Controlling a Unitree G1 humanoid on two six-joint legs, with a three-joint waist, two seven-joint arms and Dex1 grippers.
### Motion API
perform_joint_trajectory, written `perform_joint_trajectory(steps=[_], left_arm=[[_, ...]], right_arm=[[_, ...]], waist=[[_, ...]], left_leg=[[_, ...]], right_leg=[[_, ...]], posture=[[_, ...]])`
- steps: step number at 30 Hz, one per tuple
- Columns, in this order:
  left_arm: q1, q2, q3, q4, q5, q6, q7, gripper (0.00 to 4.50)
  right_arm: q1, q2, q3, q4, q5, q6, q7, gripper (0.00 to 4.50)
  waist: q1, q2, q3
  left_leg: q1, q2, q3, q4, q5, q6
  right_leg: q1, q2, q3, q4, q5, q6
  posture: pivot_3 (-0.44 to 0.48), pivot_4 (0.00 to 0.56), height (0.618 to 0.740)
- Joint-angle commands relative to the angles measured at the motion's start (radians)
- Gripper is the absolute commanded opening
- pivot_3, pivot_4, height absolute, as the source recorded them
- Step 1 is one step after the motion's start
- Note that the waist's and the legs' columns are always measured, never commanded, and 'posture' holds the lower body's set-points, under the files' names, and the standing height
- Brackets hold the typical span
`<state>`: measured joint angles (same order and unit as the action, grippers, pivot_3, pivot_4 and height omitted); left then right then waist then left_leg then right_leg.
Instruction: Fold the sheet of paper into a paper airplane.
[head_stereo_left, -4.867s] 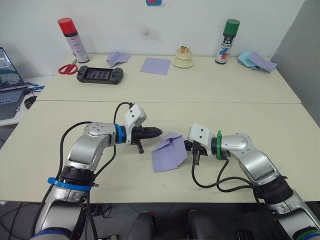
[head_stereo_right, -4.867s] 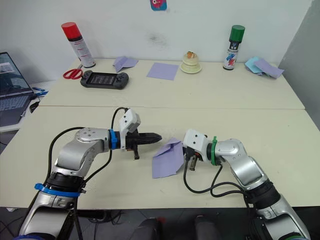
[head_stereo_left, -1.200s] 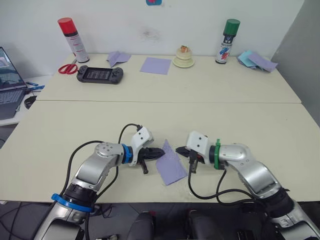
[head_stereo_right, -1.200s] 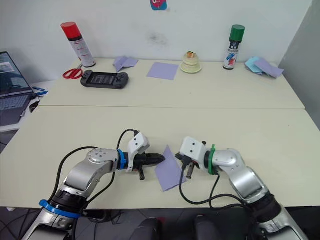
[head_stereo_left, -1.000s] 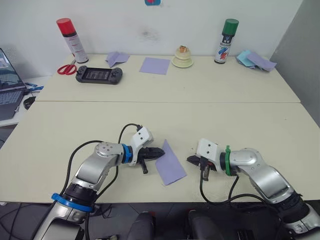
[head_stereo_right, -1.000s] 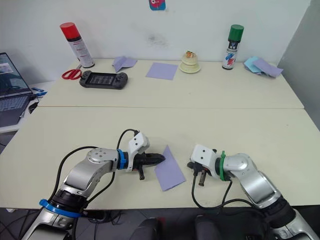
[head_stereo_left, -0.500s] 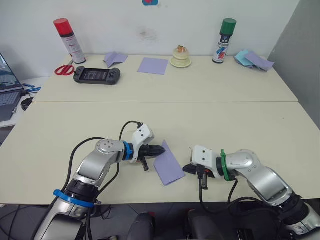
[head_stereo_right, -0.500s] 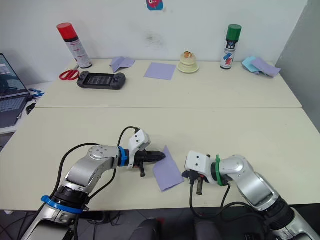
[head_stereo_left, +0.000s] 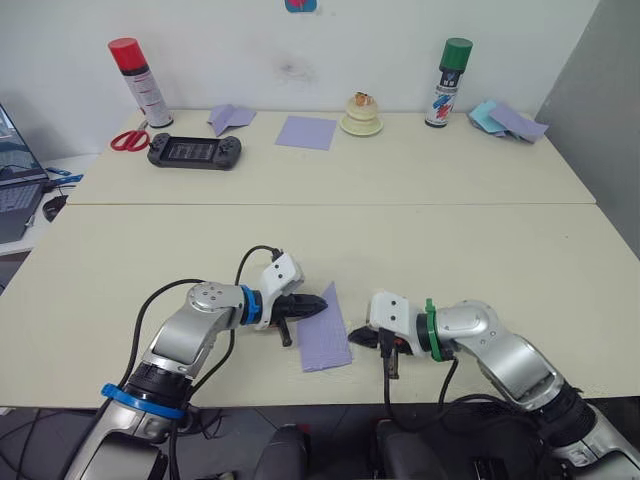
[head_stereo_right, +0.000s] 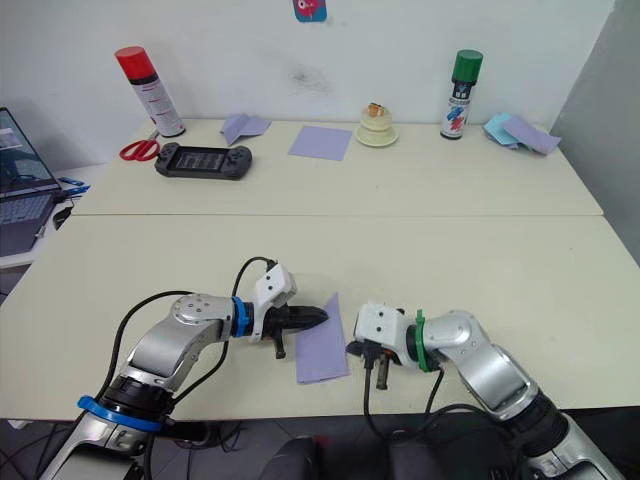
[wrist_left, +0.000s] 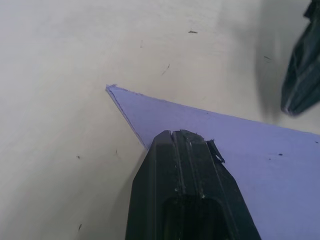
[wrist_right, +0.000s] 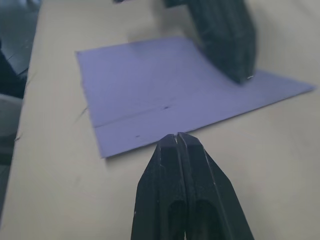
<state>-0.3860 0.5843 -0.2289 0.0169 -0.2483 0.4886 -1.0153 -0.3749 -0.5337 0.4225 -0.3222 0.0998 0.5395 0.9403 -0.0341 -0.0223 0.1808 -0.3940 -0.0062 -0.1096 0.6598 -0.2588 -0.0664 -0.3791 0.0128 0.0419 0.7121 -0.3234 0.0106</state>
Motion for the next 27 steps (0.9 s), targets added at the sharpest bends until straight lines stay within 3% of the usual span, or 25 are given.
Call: perform_joint_trajectory(steps=[1,5,11,20,27], left_arm=[[0.033,0.022,-0.012,-0.009,0.018,0.017,-0.005,0.06],[0.079,0.041,-0.012,-0.070,-0.001,0.046,-0.013,0.06],[0.112,0.040,-0.015,-0.064,0.000,0.066,0.007,0.06],[0.103,0.028,-0.016,0.019,0.022,0.049,0.019,0.06],[0.105,0.024,-0.025,0.046,0.032,0.027,0.024,0.06]], right_arm=[[-0.038,0.026,-0.042,0.048,0.023,-0.082,0.002,0.00],[-0.073,0.078,-0.084,0.161,0.048,-0.181,0.004,0.00],[-0.070,0.177,-0.017,0.327,0.025,-0.373,0.043,0.00],[-0.151,0.215,0.020,0.612,-0.108,-0.458,-0.012,0.00],[-0.188,0.236,0.020,0.713,-0.163,-0.420,-0.084,0.00]], waist=[[0.000,0.000,0.000],[-0.001,0.000,0.000],[-0.001,0.000,0.000],[-0.002,0.001,0.000],[-0.001,0.001,-0.004]], left_leg=[[0.000,0.000,0.000,0.000,0.000,0.000],[0.000,0.000,0.000,0.000,0.000,0.000],[0.001,0.000,0.000,-0.001,0.000,0.000],[0.013,0.000,0.003,-0.004,0.000,0.000],[0.021,0.000,0.004,-0.014,0.003,0.004]], right_leg=[[0.000,0.000,0.000,0.000,0.000,0.000],[0.000,0.000,0.000,0.000,0.001,-0.002],[0.000,0.000,0.000,0.000,0.001,-0.002],[0.009,0.000,0.002,0.000,-0.001,0.000],[0.012,0.000,0.004,0.000,0.000,-0.001]], posture=[[0.000,0.150,0.740],[0.000,0.150,0.740],[0.000,0.150,0.740],[0.000,0.150,0.740],[0.000,0.150,0.740]])
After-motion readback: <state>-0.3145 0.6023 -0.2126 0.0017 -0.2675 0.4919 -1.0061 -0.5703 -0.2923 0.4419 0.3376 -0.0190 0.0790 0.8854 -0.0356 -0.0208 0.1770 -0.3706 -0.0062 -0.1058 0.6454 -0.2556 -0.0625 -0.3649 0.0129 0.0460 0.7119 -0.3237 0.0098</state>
